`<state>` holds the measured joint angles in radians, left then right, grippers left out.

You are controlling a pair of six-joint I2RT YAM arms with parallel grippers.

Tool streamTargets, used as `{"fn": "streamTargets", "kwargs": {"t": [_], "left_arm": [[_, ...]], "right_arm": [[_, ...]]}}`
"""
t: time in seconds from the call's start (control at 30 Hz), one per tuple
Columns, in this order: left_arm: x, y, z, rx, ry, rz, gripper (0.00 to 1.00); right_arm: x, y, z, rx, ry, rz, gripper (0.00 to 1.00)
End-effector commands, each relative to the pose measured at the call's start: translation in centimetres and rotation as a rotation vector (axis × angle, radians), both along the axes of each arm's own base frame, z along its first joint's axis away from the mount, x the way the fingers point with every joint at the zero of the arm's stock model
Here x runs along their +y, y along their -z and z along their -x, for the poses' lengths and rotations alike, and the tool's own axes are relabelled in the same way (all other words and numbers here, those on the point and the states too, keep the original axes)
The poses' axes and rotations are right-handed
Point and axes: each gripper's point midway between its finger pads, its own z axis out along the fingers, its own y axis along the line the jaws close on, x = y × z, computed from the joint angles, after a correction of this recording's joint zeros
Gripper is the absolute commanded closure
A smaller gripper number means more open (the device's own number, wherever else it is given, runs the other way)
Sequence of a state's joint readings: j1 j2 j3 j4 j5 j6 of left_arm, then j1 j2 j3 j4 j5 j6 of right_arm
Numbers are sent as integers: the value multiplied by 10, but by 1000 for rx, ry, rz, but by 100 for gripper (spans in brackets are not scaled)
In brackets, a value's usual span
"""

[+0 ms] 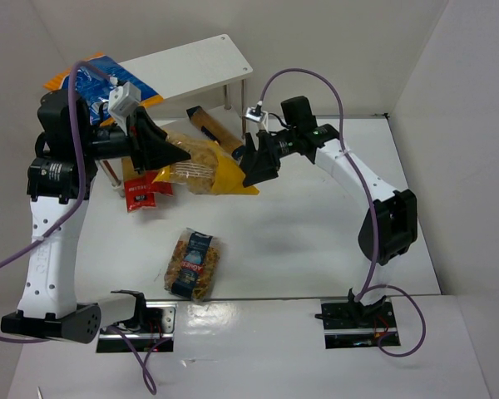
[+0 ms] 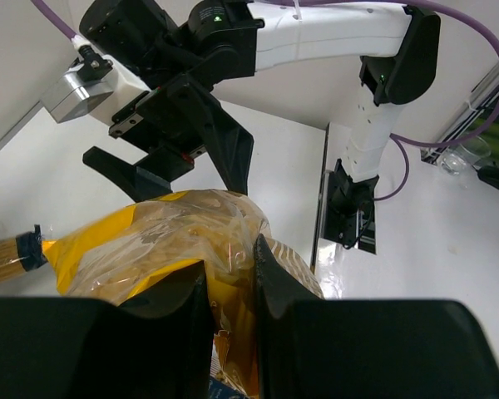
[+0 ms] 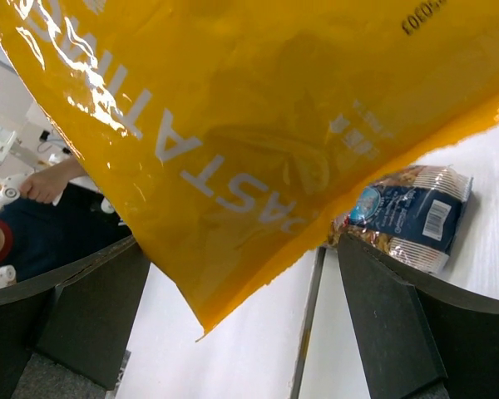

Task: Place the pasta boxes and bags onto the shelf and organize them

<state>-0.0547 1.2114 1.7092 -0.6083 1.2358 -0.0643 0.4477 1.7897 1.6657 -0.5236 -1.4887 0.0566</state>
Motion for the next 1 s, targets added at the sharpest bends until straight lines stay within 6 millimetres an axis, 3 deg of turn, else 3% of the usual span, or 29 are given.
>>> {"fn": "streamTargets", "kwargs": {"t": [0.0, 0.3, 0.37, 0.6, 0.67, 0.7, 0.73, 0.8, 0.83, 0.97], "left_arm": [[-3, -34, 19, -188, 86, 23, 100], [-4, -14, 2, -146, 86, 25, 100], [-4, 0, -4, -106, 85, 26, 100], [-5, 18, -18, -62, 74, 30, 100], [-5, 18, -17, -53, 74, 31, 100], [-5, 18, -17, -53, 74, 32, 100], [-5, 18, -17, -53, 74, 32, 100], [-5, 17, -18, -62, 74, 32, 100], [-5, 20, -19, -53, 74, 32, 100], [-4, 32, -27, -31, 50, 29, 100]], "right_arm": [[-3, -48, 37, -70, -152, -119, 0], [9, -59, 58, -78, -214, -127, 0], [10, -66, 62, -93, -225, -134, 0], [24, -58, 75, -56, -279, -121, 0], [31, -54, 81, -54, -303, -122, 5], [35, -51, 85, -44, -318, -117, 11], [37, -54, 88, -53, -327, -122, 37], [42, -53, 92, -63, -346, -130, 72], [45, -52, 95, -65, -355, -134, 100], [46, -50, 100, -97, -365, -160, 100]]}}
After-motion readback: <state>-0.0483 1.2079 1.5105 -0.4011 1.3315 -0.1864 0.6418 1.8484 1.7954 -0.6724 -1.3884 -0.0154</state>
